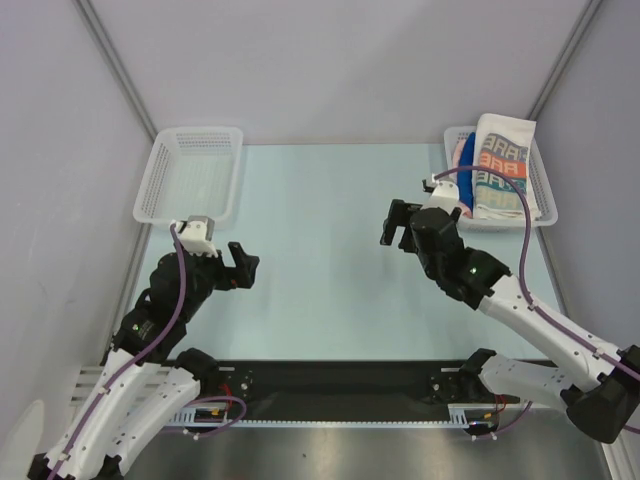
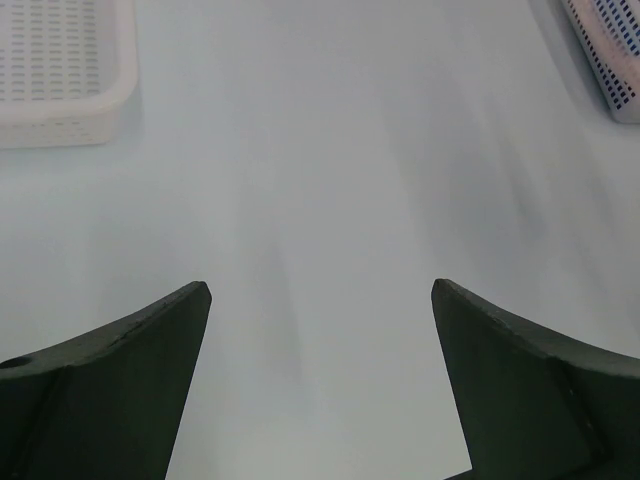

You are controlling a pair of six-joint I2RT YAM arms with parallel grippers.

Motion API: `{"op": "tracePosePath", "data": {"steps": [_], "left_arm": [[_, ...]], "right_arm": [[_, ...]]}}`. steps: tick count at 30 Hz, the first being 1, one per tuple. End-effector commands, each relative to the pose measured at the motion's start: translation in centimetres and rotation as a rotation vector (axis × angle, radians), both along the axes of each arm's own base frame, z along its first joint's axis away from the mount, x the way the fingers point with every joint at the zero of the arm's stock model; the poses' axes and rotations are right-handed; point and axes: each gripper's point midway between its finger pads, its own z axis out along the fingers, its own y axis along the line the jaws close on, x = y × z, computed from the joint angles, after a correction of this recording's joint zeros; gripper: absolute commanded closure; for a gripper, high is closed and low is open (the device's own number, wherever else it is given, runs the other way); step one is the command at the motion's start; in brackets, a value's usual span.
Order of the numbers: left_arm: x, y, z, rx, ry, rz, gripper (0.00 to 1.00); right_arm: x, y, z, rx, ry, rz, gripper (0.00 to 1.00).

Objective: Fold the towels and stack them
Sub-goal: Grab crumpled towel

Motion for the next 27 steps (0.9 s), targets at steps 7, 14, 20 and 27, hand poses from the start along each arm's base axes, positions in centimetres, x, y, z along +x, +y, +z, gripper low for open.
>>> {"op": "tracePosePath", "data": {"steps": [7,14,20,27], "left_arm": [[0.0,-0.5,0.9,-0.034,-0.024,-0.019,0.0],[0.0,-0.8,0.8,-0.035,-0.02,-0.031,0.0],[0.1,-0.9,0.6,-0.031,-0.011,-0.037,0.0],[0.1,-1.1,0.4,-0.03,-0.003,-0.048,0.0]], "right_arm": [[2.3,-1.0,2.1,-0.066,0.012,-0.033,0.0],[10.2,-10.2,1.5,-0.052,0.124,-0.274,0.06],[15.3,-18.0,-0.8,-0.028,0.219,-0.486,0.31],[18.9,-24.5,-3.7,-0.113,0.272,-0.677,0.36]]}}
